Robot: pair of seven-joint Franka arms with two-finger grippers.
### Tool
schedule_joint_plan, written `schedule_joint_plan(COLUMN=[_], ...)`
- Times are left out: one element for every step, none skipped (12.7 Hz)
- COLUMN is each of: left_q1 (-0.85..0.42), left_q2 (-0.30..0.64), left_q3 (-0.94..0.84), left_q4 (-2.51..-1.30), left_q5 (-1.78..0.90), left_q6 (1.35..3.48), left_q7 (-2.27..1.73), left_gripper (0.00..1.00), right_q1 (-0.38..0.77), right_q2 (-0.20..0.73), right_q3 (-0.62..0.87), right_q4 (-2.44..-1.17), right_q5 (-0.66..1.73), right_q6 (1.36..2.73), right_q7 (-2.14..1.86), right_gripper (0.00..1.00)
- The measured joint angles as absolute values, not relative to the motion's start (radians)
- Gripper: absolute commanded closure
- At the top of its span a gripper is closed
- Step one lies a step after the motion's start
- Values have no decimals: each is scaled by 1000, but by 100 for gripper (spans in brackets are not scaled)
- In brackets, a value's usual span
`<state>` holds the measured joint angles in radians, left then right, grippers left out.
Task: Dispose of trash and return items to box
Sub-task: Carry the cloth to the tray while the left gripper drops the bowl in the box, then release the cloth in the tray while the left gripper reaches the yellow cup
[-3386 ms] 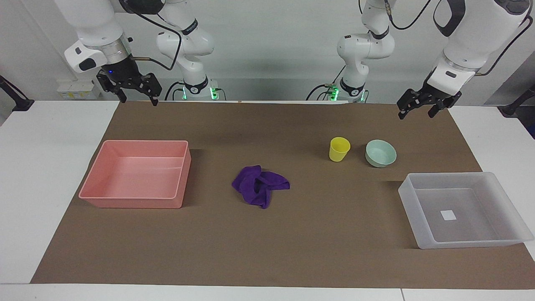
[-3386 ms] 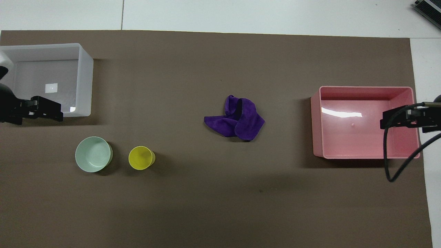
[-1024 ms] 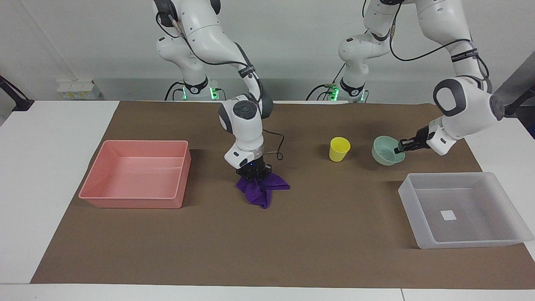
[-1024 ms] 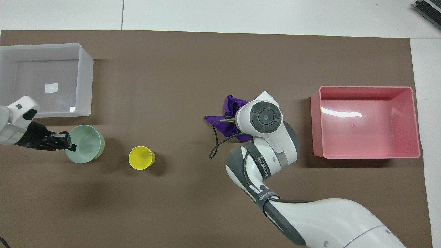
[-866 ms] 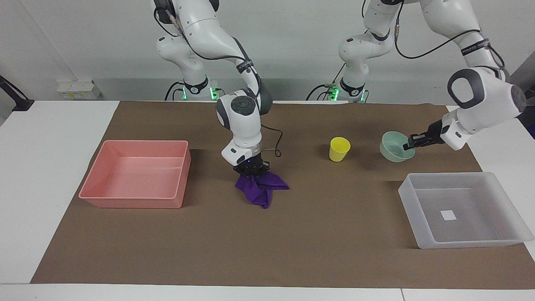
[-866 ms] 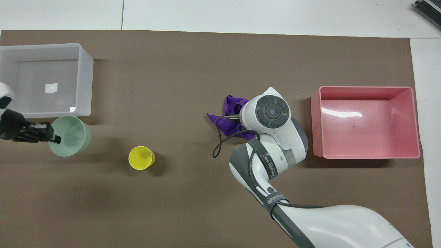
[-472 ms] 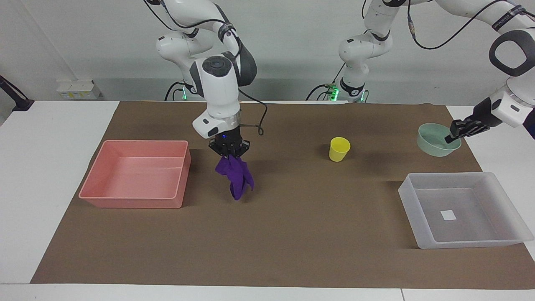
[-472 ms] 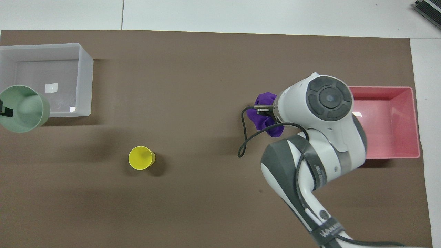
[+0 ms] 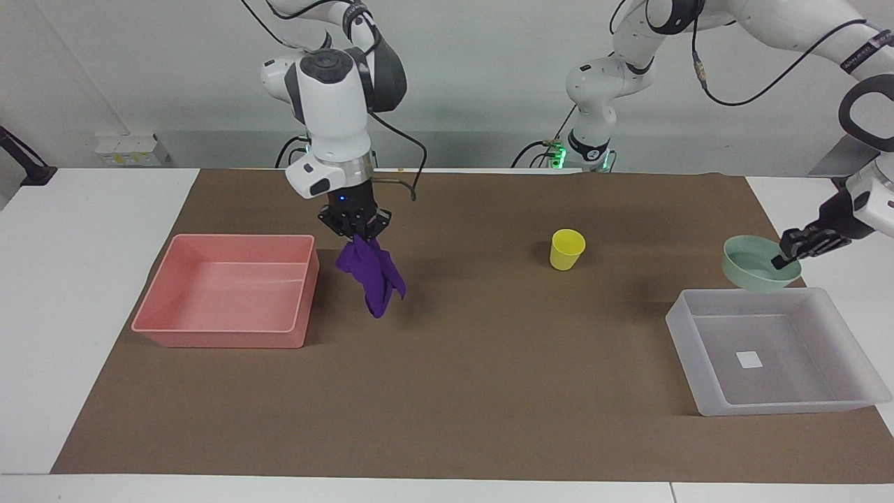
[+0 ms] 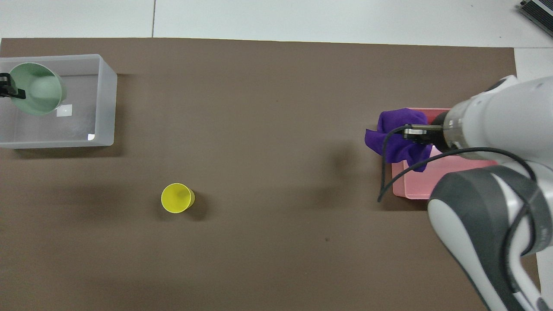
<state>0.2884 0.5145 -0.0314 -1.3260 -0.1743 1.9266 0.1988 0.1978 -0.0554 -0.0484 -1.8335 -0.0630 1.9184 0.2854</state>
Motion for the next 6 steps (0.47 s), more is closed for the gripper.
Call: schedule_joint_plan(left_q1=[293,299,306,311,313,313], left_q2=[544,569,590,606,617,623], left_q3=[-32,-31,-32,-32,-32,-32], left_q4=[-1326,-1326,-1326,-1326,-1326,-1327], left_q5=[-170,-160,-143,-118,-91,-78], left_q6=[1950,1956,1960,1964,1965,1964], left_q7=[199,200,202,203,203,203], left_gripper=[100,100,100,100,100,100], right_q1=[148,95,41,-12,-61,-98], right_q2=[-61,-61,-60,-58,-55,-48], right_q3=[-49,-49,-49,-50,-50,-51], right_q4=[-1835,-1837,-1843,-1856,-1878,-1903], right_q5=[-63,-63,-62,-62,-61,-61], right_q6=[1916,1917,1922,1936,1966,2008], right_q7=[220,147,69,-7,-76,-128], right_gripper=[100,100,100,100,100,100])
